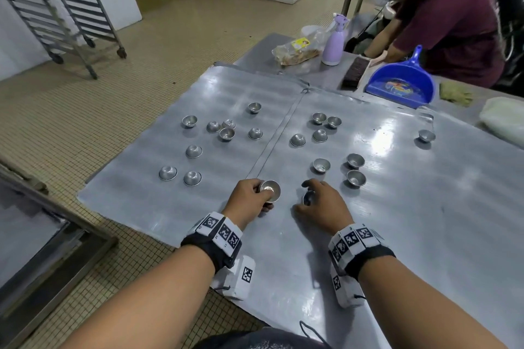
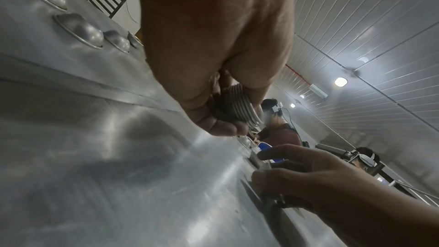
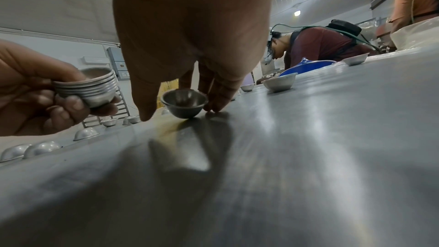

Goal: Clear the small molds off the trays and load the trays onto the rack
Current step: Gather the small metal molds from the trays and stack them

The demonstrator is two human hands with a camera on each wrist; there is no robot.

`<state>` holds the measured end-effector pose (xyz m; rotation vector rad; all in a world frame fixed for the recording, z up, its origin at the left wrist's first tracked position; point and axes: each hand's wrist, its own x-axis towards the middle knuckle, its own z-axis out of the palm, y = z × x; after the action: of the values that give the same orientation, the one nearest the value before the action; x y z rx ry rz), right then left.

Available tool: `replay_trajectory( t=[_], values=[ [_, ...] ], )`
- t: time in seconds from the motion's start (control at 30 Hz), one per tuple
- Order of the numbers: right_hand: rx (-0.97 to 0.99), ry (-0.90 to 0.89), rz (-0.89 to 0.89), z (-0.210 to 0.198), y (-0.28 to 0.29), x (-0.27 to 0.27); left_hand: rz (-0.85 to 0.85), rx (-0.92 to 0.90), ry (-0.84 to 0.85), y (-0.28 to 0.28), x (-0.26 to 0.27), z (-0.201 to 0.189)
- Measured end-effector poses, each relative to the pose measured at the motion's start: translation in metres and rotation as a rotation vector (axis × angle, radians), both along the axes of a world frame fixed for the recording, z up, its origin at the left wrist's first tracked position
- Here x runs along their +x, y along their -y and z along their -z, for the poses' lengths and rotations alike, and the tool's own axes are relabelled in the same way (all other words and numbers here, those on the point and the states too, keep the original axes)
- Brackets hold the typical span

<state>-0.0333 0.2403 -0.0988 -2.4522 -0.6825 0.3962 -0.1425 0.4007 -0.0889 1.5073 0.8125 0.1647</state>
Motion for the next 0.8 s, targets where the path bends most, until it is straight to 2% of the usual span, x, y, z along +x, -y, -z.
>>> replay_trajectory(
  t=[0.1,0.57,0.8],
  values=[
    [-0.06,-0.017,-0.063,0.0,0.005,0.008,0.02,0.016,0.0,0.002,0.002,0.001],
    [-0.082,-0.005,-0.099,0.007,0.016,0.012,0.072,0.032,-0.015,0.008,0.01,0.005],
    [-0.056,0.006,-0.059,0.007,0.017,0.013,0.07,0.035,-0.027,0.006,0.012,0.007]
  ],
)
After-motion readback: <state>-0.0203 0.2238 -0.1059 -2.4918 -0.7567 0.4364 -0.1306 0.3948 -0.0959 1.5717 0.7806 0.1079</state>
